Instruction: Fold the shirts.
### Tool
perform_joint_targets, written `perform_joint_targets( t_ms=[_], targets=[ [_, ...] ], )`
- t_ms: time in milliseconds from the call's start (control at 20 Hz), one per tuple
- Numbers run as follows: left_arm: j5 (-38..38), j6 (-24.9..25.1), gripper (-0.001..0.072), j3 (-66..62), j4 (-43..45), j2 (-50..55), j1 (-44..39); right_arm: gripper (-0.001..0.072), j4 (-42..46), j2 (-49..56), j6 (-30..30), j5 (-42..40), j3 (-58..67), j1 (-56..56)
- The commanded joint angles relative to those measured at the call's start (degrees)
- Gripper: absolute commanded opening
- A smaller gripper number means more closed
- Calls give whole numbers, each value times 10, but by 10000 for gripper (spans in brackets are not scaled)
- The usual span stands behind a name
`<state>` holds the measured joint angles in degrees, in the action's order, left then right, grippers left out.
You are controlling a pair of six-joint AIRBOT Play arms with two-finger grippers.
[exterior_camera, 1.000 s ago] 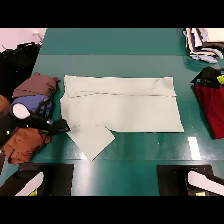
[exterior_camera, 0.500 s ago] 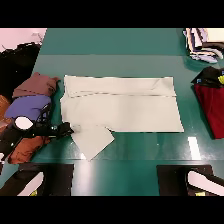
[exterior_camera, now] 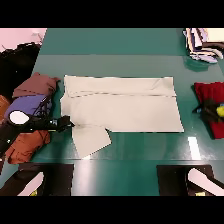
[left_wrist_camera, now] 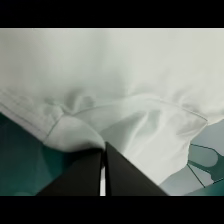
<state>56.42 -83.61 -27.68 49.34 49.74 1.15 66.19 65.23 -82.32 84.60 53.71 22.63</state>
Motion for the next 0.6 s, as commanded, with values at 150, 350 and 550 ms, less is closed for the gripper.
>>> perform_joint_targets(
  t_ms=[150, 350, 550],
  targets=[
    [10, 11, 22, -11, -3, 0, 0, 432, -49, -11, 21, -114, -218, 65],
    [11, 11, 22, -11, -3, 0, 0, 431, -67, -10, 21, -178, -223, 14],
    [25, 11, 21, -11, -2, 0, 0, 115, -65, 15, 21, -177, -185, -35]
  ],
)
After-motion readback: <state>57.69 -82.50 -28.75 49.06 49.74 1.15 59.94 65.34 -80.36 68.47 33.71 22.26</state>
